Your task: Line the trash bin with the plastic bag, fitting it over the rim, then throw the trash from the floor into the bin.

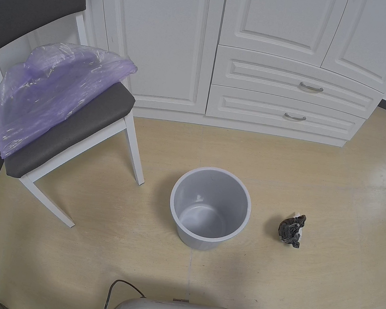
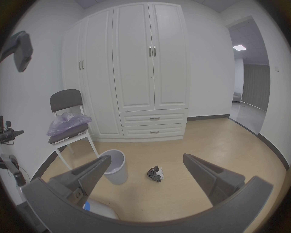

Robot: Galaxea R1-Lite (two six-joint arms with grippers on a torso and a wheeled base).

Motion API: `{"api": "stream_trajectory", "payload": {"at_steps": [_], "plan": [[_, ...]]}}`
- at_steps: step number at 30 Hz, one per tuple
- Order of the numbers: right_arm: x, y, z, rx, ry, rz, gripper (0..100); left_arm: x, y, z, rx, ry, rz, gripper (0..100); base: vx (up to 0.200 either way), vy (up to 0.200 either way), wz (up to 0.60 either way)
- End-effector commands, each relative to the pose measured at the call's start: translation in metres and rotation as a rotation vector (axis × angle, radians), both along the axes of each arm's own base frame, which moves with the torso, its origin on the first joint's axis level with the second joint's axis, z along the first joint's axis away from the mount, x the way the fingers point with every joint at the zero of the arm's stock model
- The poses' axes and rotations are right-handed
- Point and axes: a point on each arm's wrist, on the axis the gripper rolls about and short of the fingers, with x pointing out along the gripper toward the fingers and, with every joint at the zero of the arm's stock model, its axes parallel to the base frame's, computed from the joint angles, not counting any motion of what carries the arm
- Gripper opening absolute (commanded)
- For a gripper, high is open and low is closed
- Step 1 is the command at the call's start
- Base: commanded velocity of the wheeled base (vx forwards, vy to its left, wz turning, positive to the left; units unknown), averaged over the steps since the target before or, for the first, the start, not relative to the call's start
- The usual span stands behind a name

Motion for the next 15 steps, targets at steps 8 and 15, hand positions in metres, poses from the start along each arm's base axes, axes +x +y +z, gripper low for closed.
{"api": "stream_trajectory", "payload": {"at_steps": [8,15], "plan": [[0.107,0.001,0.074,0.021,0.184,0.019,100,0.116,0.015,0.087,0.212,0.352,0.303,100,0.000,0.000,0.00],[0.118,0.001,0.073,0.024,0.155,0.050,100,0.166,0.039,0.079,0.337,0.481,0.355,100,0.000,0.000,0.00]]}}
